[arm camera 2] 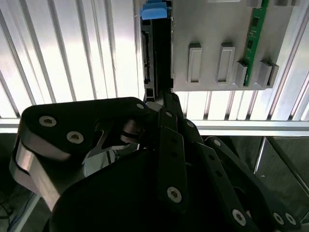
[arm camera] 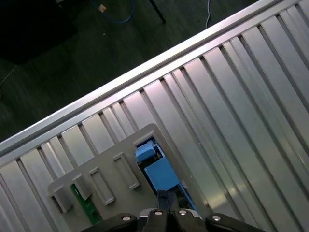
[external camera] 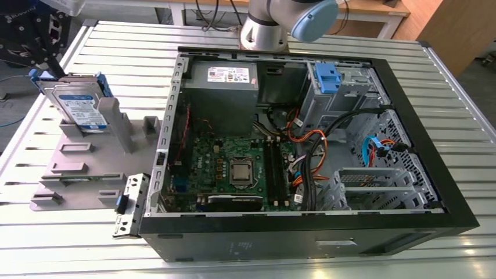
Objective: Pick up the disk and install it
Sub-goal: 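Pick up the disk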
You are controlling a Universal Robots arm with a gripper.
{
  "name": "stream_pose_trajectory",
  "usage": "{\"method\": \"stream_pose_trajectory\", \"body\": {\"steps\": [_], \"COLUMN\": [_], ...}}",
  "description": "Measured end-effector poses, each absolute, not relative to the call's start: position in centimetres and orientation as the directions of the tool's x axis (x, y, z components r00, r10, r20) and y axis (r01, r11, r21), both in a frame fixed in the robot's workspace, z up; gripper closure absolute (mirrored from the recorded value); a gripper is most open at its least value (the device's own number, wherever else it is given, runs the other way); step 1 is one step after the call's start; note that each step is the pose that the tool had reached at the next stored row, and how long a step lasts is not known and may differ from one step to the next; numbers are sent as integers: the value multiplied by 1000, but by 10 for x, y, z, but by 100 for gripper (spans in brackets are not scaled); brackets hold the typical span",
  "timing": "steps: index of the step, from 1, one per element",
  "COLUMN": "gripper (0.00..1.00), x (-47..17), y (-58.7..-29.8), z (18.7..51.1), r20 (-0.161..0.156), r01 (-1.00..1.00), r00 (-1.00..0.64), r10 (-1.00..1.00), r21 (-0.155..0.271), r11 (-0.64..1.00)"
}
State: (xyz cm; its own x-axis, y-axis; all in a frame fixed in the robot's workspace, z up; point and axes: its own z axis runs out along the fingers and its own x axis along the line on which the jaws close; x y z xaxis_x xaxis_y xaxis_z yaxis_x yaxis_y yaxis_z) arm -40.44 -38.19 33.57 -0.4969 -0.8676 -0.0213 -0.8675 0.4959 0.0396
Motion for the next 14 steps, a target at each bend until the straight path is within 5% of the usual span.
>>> {"method": "stream_pose_trajectory", "body": {"steps": [14], "gripper": [89], "x": [-404], "y": [-382], "z": [336], "r20": [-21], "r01": [-895], "r00": [-446], "r10": [-895], "r21": [40], "r11": [445]}}
